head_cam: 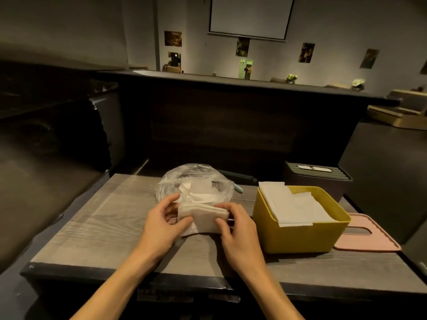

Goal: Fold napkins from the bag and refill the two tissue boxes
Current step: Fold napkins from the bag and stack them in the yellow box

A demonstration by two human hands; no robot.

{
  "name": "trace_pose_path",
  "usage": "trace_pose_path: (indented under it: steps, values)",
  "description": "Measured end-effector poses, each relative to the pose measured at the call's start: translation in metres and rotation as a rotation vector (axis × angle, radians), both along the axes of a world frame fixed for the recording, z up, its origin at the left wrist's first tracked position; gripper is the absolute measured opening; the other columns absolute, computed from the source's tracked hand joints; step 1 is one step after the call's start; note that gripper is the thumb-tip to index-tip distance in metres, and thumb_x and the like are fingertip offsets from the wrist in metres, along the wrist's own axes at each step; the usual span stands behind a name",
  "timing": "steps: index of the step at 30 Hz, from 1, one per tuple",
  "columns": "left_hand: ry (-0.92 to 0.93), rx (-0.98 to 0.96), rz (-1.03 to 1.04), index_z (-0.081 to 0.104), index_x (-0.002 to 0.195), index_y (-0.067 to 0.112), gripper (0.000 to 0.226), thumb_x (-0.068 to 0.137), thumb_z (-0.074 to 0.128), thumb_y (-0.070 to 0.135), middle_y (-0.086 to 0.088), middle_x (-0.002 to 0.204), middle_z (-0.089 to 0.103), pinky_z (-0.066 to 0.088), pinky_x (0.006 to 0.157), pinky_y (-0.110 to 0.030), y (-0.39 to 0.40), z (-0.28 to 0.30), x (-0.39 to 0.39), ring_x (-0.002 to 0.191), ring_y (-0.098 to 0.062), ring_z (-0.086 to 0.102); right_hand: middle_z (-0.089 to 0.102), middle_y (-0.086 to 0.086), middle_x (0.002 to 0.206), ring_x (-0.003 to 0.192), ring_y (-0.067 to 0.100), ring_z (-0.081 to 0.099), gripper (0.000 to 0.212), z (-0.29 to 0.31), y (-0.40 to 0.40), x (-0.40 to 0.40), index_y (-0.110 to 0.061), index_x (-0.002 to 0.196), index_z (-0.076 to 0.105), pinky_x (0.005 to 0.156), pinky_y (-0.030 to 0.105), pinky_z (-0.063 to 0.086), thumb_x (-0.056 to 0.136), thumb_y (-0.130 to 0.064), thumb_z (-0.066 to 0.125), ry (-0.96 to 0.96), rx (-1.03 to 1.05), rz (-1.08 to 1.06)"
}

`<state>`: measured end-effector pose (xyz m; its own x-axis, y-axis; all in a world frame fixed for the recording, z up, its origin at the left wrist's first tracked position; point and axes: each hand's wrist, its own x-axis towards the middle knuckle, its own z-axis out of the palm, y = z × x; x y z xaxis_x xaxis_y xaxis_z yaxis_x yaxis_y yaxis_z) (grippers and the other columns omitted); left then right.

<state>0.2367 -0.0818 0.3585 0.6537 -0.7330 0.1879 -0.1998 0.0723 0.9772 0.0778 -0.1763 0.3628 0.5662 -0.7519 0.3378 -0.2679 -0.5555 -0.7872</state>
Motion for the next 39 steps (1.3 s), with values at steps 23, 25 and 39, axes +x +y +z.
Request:
trace_pose_path:
  steps: [23,25,39]
  values:
    - [-0.226,-0.128,-0.285,0.038,0.155,0.020,0.072,0.093,0.072,0.006,0.006,0.121,0.065,0.057,0.080,-0.016,-0.117,0.135,-0.108,0.111,-0.009,0.064,0.063,-0.005,0.114,0.090,0.010,0.064,0.034,0.112,-0.048,-0.146,-0.034,0.131,0.040,0.069,0.024,0.059,0.105,-0.025,0.058,0.152,-0.436,-0.196]
    - [-0.331,-0.090,-0.340,0.041,0.154,0.020,0.068,0.094,0.071,0.009,0.006,0.125,0.064,0.056,0.077,-0.014,-0.143,0.142,-0.123,0.110,-0.007,0.063,0.060,-0.011,0.109,0.089,0.007,0.059,0.027,0.112,-0.059,-0.162,-0.033,0.129,0.044,0.067,0.014,0.048,0.105,-0.032,0.057,0.207,-0.408,-0.251]
    - [-1.084,0.360,-0.389,0.064,0.134,0.021,0.044,0.093,0.075,0.032,0.002,0.132,0.056,0.051,0.094,-0.030,-0.201,0.100,-0.150,0.112,-0.015,0.060,0.063,-0.007,0.125,0.121,0.018,0.049,0.024,0.085,-0.091,-0.176,-0.033,0.122,0.061,0.108,0.043,0.026,0.106,-0.037,0.044,0.607,-0.334,-0.227]
